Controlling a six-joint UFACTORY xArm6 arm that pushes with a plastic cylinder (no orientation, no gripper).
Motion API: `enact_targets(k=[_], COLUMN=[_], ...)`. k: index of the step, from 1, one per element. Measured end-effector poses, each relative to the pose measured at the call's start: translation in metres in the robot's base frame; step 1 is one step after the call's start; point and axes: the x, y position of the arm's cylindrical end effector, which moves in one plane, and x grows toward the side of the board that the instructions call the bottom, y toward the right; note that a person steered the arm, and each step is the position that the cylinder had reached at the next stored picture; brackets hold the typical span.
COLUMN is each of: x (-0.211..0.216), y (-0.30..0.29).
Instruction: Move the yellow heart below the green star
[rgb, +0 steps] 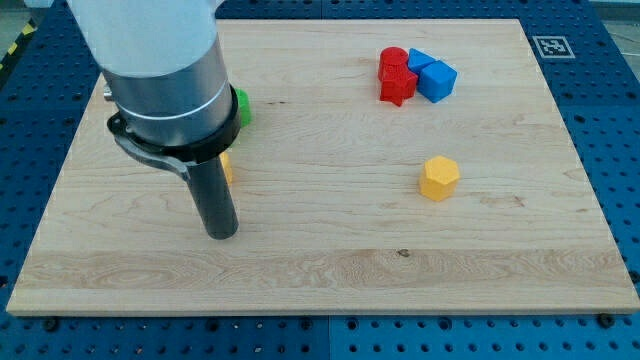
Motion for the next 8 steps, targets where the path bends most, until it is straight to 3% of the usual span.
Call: enact_targets(k=[8], x=[-0.039], y=[-0.022])
